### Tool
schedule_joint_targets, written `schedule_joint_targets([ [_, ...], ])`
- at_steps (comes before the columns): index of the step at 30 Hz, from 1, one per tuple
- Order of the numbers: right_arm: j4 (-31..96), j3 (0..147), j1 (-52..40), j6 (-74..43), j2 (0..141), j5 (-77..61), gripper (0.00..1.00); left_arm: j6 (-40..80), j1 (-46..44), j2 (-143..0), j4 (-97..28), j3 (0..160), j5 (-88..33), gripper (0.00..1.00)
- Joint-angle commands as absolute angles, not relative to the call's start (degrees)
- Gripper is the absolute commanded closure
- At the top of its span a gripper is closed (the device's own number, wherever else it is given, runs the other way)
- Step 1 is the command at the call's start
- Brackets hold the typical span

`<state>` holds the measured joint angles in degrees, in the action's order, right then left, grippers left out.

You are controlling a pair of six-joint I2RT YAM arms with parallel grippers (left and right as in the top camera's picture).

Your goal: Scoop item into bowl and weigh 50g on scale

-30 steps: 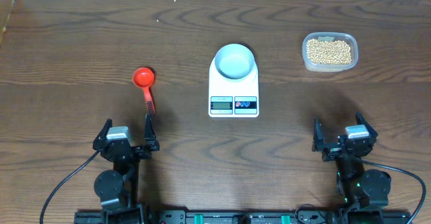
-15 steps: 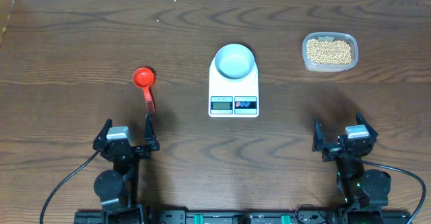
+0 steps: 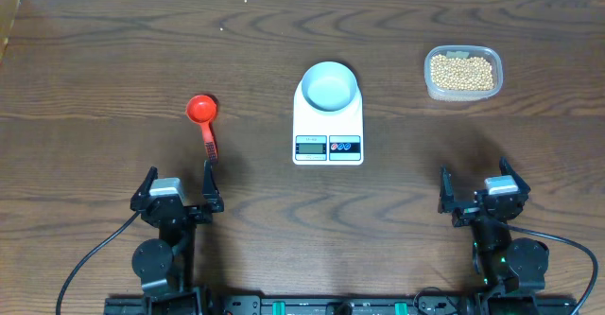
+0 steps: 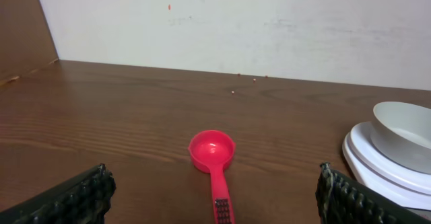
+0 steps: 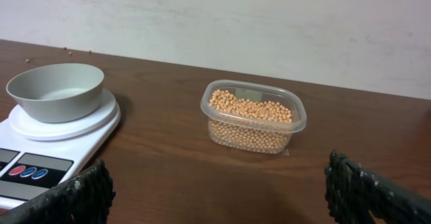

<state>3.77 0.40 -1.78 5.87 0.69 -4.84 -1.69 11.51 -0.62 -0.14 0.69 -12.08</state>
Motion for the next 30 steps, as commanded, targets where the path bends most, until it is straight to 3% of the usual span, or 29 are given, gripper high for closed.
schedule_joint_targets([
  [1,4.01,0.32,-1.58,5.19,0.38,-4.45,0.01,-1.63,11.27,-0.27,-2.92,0.25,-12.8,0.02],
  [30,4.01,0.32,-1.58,5.21,0.38,-4.43,0.01,-1.61,11.29,-1.91,-2.35,1.17,-12.82,0.02],
])
